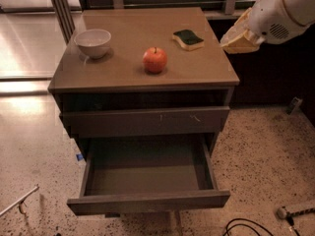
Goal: Place apple into middle drawer
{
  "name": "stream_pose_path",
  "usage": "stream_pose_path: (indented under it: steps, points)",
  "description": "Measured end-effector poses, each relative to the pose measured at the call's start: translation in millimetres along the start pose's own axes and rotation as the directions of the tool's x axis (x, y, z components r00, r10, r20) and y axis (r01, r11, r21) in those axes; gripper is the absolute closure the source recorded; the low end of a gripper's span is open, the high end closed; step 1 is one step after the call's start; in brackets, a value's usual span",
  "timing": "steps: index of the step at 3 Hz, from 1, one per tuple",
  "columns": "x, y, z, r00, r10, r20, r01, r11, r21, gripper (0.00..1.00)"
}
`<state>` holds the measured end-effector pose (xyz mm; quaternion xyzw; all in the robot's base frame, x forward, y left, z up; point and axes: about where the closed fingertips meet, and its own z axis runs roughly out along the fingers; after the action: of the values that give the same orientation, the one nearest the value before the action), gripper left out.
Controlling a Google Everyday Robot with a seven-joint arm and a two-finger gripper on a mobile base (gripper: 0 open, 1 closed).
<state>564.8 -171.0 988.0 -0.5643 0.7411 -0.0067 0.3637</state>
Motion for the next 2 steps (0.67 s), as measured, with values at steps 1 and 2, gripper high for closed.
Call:
stream_pose_path:
  steps: [1,2]
  points:
    - [0.0,0.0,0.0,1.000,0.000,0.000,0.000,1.0000,0.000,1.00]
    - [1.0,2.5,9.6,1.000,-0.013,0.009,0.013,0.9999,0.009,1.00]
